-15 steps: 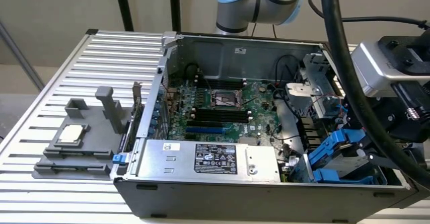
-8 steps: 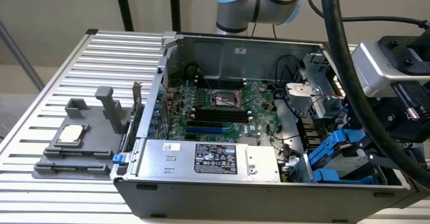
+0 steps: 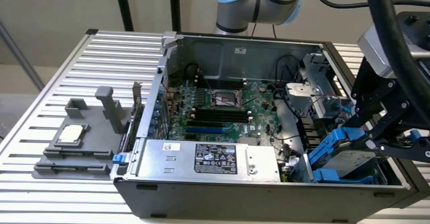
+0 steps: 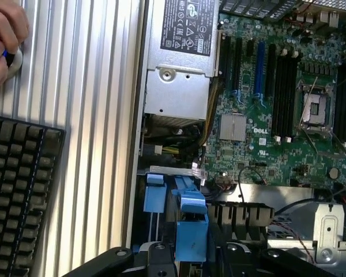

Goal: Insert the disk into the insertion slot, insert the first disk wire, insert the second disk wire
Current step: 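Insert the disk into the insertion slot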

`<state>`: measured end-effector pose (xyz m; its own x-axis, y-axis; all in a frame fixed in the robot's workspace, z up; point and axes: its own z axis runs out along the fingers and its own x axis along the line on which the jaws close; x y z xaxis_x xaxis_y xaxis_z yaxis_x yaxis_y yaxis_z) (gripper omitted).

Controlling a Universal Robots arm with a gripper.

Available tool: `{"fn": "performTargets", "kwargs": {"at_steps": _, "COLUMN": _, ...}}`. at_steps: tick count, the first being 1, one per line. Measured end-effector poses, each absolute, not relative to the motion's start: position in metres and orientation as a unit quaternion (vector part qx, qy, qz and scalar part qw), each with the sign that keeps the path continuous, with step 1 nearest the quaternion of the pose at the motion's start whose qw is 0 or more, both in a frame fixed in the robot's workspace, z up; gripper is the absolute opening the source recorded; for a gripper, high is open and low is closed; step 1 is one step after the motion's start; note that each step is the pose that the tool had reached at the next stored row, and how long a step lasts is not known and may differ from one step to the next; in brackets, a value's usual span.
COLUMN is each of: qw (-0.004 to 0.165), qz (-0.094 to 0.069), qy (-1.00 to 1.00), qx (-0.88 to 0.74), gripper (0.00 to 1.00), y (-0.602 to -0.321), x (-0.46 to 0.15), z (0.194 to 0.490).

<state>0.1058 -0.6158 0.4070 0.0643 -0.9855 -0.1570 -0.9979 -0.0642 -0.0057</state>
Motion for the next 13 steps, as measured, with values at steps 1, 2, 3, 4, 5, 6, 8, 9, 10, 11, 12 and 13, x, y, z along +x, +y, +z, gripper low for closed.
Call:
{"fn": "performTargets", "kwargs": {"at_steps": 1, "qw": 0.056, "qz": 0.055, "qy": 0.682, "qx": -0.727, "gripper": 0.33, "y": -0.616, "x": 0.106, "z": 0.407}}
{"fn": "performTargets", "kwargs": {"at_steps": 2, "qw": 0.056, "qz": 0.055, "qy": 0.682, "qx": -0.727, "gripper": 0.33, "y": -0.616, "x": 0.106, "z": 0.407}}
{"fn": "performTargets", "kwargs": {"at_steps": 3, "qw": 0.056, "qz": 0.055, "qy": 0.682, "qx": -0.727, "gripper": 0.33, "y": -0.616, "x": 0.106, "z": 0.407}}
{"fn": "performTargets", "kwargs": {"at_steps": 4, "qw": 0.057, "qz": 0.055, "qy": 0.682, "qx": -0.727, "gripper": 0.33, "y": -0.616, "x": 0.106, "z": 0.407}}
{"fn": "performTargets", "kwargs": {"at_steps": 5, "qw": 0.057, "qz": 0.055, "qy": 0.682, "qx": -0.727, "gripper": 0.33, "y": -0.616, "x": 0.106, "z": 0.406}}
{"fn": "performTargets", "kwargs": {"at_steps": 6, "qw": 0.057, "qz": 0.054, "qy": 0.682, "qx": -0.728, "gripper": 0.33, "y": -0.616, "x": 0.106, "z": 0.406}}
{"fn": "performTargets", "kwargs": {"at_steps": 8, "qw": 0.059, "qz": 0.053, "qy": 0.681, "qx": -0.728, "gripper": 0.33, "y": -0.616, "x": 0.105, "z": 0.403}}
{"fn": "performTargets", "kwargs": {"at_steps": 9, "qw": 0.060, "qz": 0.051, "qy": 0.681, "qx": -0.728, "gripper": 0.33, "y": -0.616, "x": 0.105, "z": 0.401}}
{"fn": "performTargets", "kwargs": {"at_steps": 10, "qw": 0.061, "qz": 0.051, "qy": 0.681, "qx": -0.728, "gripper": 0.33, "y": -0.616, "x": 0.105, "z": 0.400}}
{"fn": "performTargets", "kwargs": {"at_steps": 11, "qw": 0.062, "qz": 0.049, "qy": 0.681, "qx": -0.728, "gripper": 0.33, "y": -0.616, "x": 0.104, "z": 0.398}}
{"fn": "performTargets", "kwargs": {"at_steps": 12, "qw": 0.063, "qz": 0.048, "qy": 0.681, "qx": -0.728, "gripper": 0.33, "y": -0.616, "x": 0.104, "z": 0.396}}
{"fn": "performTargets", "kwargs": {"at_steps": 13, "qw": 0.064, "qz": 0.047, "qy": 0.681, "qx": -0.728, "gripper": 0.33, "y": -0.616, "x": 0.103, "z": 0.394}}
